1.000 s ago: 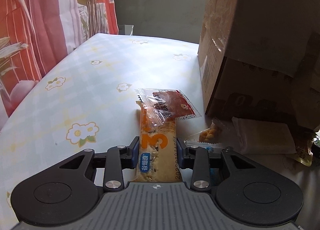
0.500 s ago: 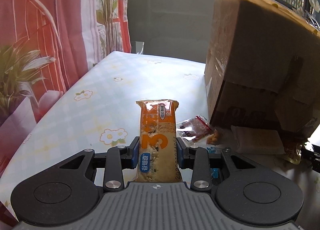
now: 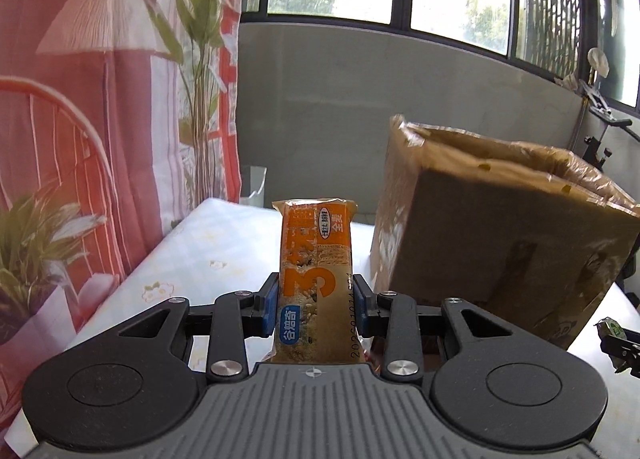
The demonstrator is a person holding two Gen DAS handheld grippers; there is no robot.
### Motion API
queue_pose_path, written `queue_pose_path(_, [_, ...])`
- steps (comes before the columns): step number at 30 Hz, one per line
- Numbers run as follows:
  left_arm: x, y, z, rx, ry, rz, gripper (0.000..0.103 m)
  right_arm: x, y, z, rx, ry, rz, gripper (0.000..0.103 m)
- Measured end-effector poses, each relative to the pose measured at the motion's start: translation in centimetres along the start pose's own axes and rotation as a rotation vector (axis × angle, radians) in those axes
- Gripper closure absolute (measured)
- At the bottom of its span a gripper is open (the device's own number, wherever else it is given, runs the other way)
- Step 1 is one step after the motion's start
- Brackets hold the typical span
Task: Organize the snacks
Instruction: 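Lift both packets and carry them over the floor box, then open both tools to drop the packets into the box, then move both tools back to the table toward the remaining snacks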
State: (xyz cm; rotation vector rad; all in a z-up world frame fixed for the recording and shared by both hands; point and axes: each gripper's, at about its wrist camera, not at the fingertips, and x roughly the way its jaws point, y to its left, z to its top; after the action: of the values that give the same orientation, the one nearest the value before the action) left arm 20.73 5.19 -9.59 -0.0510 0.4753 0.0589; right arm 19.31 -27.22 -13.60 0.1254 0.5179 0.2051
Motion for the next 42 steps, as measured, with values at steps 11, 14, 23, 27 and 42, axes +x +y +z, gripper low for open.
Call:
queue_pose_path(11, [0.3, -7.1, 9.0, 0.034, -0.167, -0.242, 0.065, -2.1, 0.6, 11.4, -0.075, -0.286, 0.093, 0.061])
queue_pose_path(14, [2.4, -9.8, 10.6, 0.054, -0.156, -0.279, 0.065, 0.6, 0.9, 14.4, -0.125, -0.293, 0.070, 0.061])
queue_pose_path(23, [12.6, -16.3, 11.2, 0.192, 0.042, -0.238, 0.065, 7.0, 0.5, 14.7, -0.101, -0.128, -0.015, 0.060])
queue_pose_path(27, [13.3, -16.8, 10.2, 0.235, 0.061, -0.254, 0.048, 6.7, 0.3, 14.2, -0.089, -0.107, 0.000, 0.043])
queue_pose_path(42, [5.5, -6.4, 9.5, 0.118, -0.082, -0.283, 0.039, -0.6, 0.0, 9.9, -0.010, -0.263, 0.015, 0.031])
